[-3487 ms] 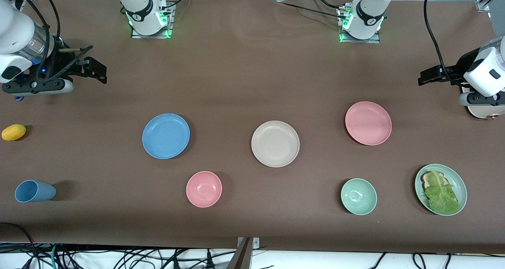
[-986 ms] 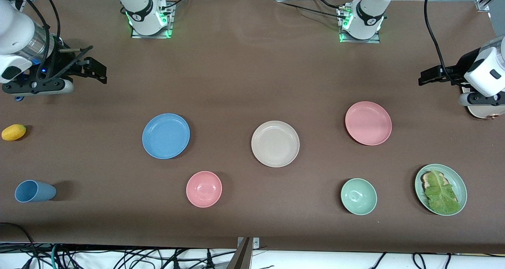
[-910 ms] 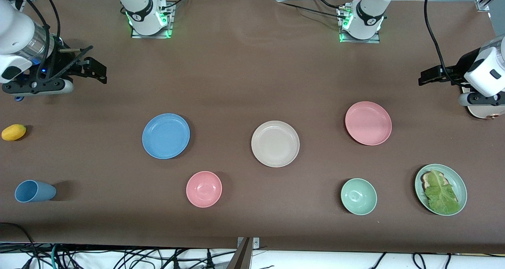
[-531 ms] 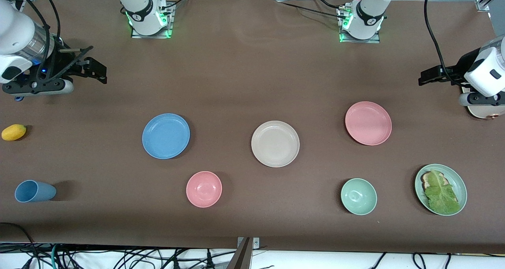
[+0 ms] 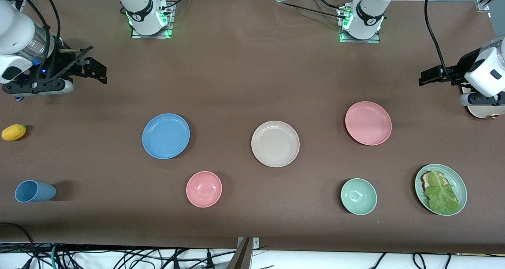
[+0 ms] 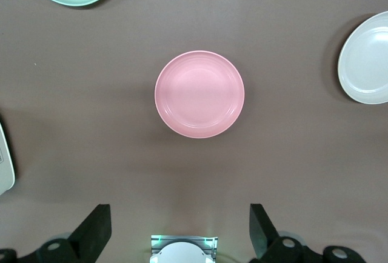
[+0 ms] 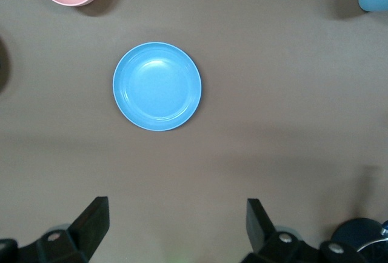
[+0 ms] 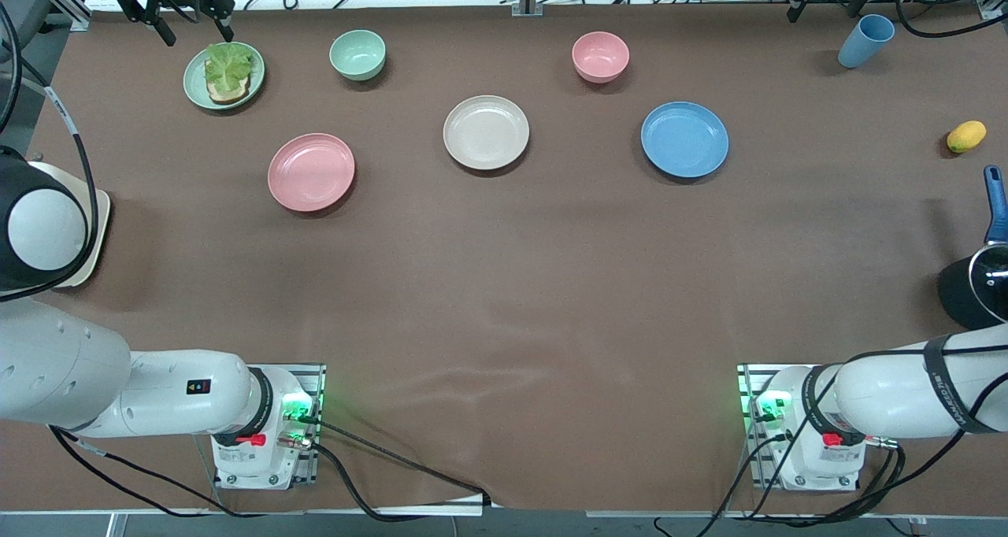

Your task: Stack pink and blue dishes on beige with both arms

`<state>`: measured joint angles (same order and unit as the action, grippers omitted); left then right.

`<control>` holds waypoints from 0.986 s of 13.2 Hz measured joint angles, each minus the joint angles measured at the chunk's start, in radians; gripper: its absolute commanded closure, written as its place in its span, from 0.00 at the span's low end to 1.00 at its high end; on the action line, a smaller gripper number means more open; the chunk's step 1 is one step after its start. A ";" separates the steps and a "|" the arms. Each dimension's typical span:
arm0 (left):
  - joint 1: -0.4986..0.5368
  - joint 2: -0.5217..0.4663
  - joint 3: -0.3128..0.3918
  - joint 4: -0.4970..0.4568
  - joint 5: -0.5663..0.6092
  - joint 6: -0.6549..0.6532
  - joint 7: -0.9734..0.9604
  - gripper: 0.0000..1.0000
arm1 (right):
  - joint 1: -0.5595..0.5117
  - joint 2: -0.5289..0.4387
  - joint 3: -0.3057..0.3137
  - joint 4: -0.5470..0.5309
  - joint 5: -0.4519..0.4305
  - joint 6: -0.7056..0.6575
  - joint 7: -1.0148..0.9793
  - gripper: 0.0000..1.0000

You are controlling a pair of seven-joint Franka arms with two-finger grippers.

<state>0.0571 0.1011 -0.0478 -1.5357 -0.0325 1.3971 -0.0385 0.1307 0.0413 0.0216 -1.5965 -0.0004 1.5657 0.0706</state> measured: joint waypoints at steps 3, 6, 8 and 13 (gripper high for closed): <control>0.000 0.002 0.000 0.000 0.000 0.000 0.000 0.00 | 0.000 0.000 0.000 0.000 0.000 0.000 0.000 0.00; 0.000 0.019 0.001 0.000 0.000 0.004 0.000 0.00 | 0.000 0.000 0.000 0.000 0.000 0.000 0.000 0.00; 0.002 0.070 0.004 -0.001 0.000 0.044 0.000 0.00 | 0.000 0.000 0.000 0.000 0.000 0.000 0.000 0.00; 0.008 0.197 0.005 0.000 0.000 0.104 -0.001 0.00 | 0.000 0.001 0.000 0.000 0.000 0.000 0.000 0.00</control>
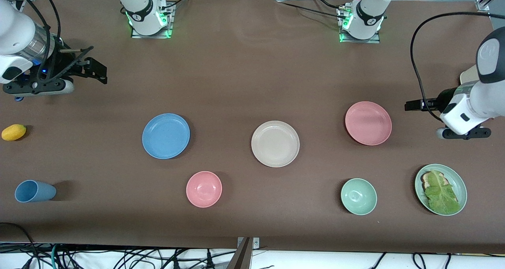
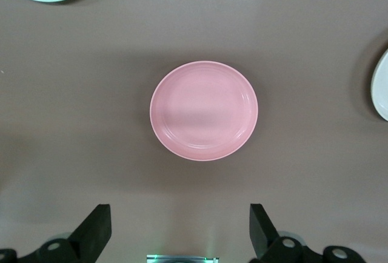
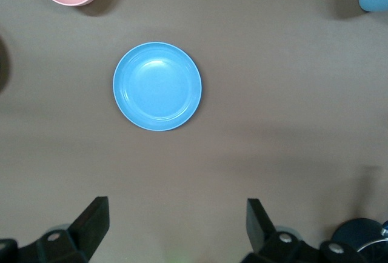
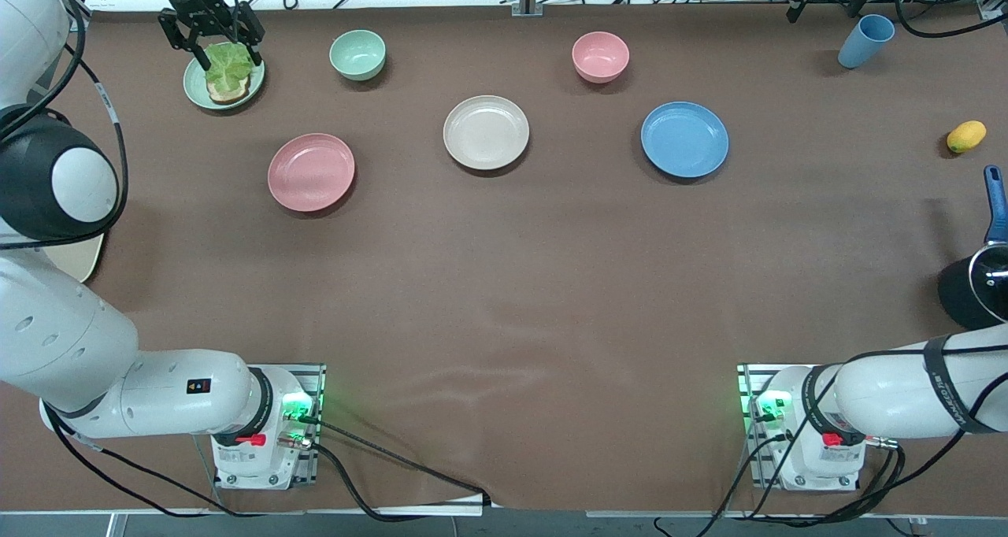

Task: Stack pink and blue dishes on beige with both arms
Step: 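Reach the left gripper to the pink plate rim and grasp it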

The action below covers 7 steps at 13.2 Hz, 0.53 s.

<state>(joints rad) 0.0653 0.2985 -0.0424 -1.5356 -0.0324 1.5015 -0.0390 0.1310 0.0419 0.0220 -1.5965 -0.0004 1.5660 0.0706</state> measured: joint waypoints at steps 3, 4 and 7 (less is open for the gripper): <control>0.000 0.053 -0.003 0.000 0.000 0.018 0.000 0.00 | 0.000 0.000 0.000 0.000 0.000 0.000 0.000 0.00; 0.000 0.081 -0.004 -0.001 0.000 0.029 0.000 0.00 | 0.000 0.000 0.000 0.000 0.000 0.000 0.000 0.00; -0.001 0.175 -0.009 -0.002 0.000 0.073 0.000 0.00 | 0.000 0.000 0.000 0.000 0.000 0.000 0.000 0.00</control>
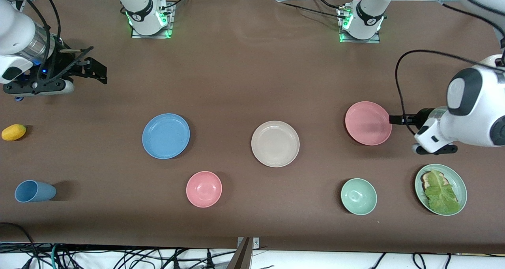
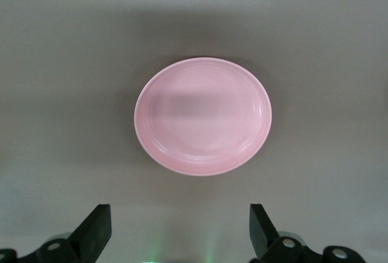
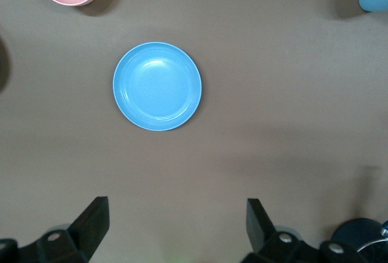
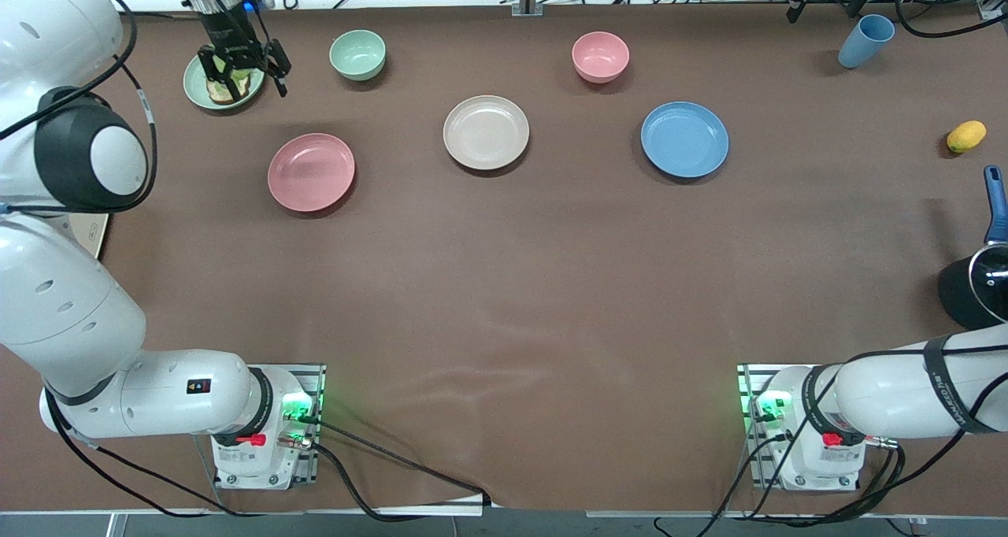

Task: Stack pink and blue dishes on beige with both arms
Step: 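Reach the left gripper to the pink plate rim and grasp it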

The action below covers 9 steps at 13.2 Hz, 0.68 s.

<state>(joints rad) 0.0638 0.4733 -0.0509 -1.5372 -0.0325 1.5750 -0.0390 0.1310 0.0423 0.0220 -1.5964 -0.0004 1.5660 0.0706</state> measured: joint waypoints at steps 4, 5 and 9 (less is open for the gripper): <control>0.021 0.078 0.001 -0.004 -0.010 0.135 0.068 0.00 | 0.000 0.000 0.000 0.000 0.002 0.002 0.000 0.00; 0.027 0.085 0.000 -0.015 -0.014 0.162 0.092 0.00 | 0.000 0.000 0.000 0.000 0.003 0.005 0.000 0.00; 0.102 0.093 0.003 -0.102 -0.073 0.285 0.254 0.00 | -0.009 0.001 -0.001 0.000 0.003 0.043 0.002 0.00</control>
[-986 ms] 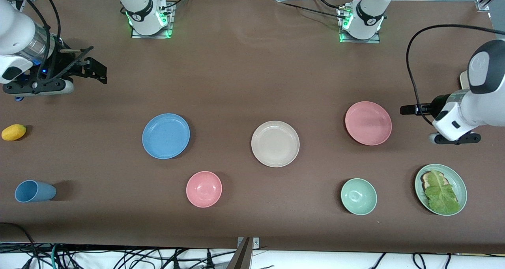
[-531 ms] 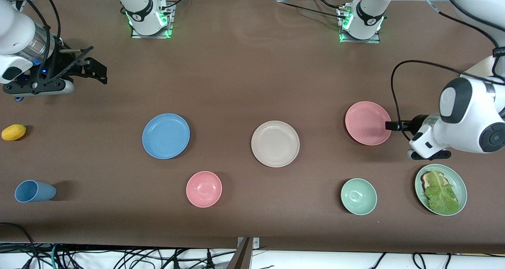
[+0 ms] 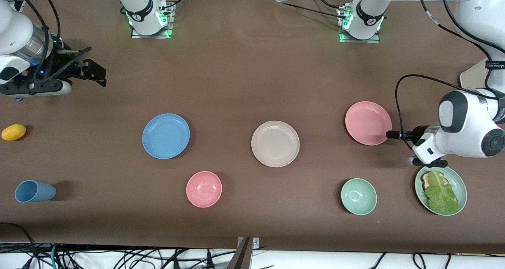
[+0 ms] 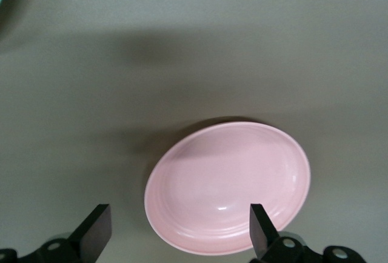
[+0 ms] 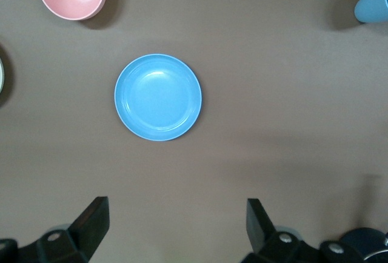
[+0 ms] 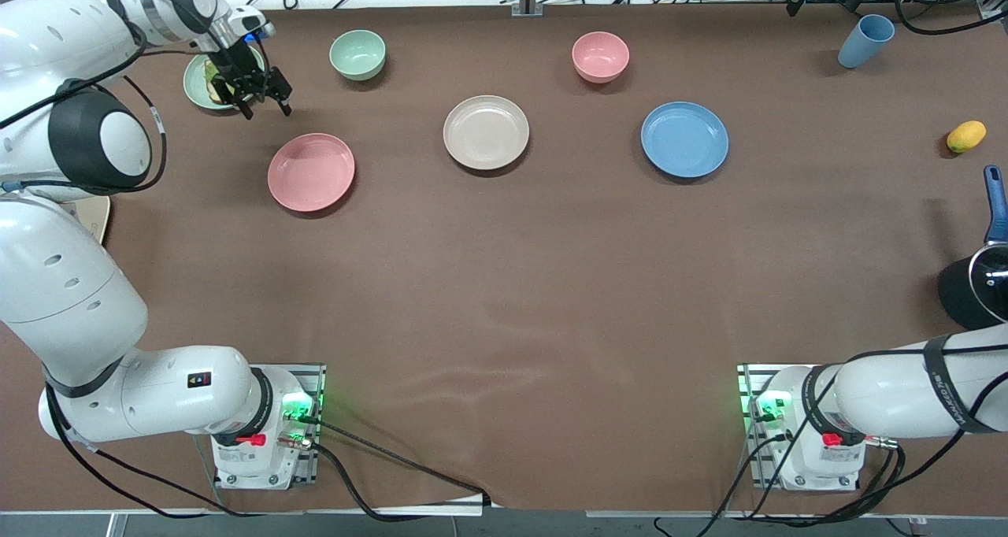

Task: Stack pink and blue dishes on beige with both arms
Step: 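Reach the left gripper to the pink plate rim and grasp it, then carry the pink plate onto the beige plate while the right gripper reaches the blue plate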

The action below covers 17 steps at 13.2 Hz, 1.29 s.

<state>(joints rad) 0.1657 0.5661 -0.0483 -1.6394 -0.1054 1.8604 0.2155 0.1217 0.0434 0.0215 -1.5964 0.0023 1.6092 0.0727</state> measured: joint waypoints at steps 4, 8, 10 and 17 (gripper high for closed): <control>0.045 -0.007 0.000 -0.163 -0.080 0.204 0.136 0.00 | -0.022 0.009 -0.001 0.000 0.001 0.035 0.000 0.00; 0.049 -0.062 0.011 -0.373 -0.187 0.411 0.281 0.00 | -0.020 0.012 0.004 0.000 0.003 0.055 0.000 0.00; 0.051 -0.097 0.029 -0.444 -0.228 0.448 0.346 0.00 | -0.022 0.012 0.003 0.000 0.002 0.055 0.000 0.00; 0.051 -0.195 0.048 -0.602 -0.268 0.548 0.368 0.00 | -0.037 0.094 0.000 -0.001 0.003 0.059 -0.051 0.00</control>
<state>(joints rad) 0.2169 0.3707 -0.0004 -2.2418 -0.3729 2.4083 0.5830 0.0849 0.1371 0.0211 -1.5969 0.0052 1.6686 0.0219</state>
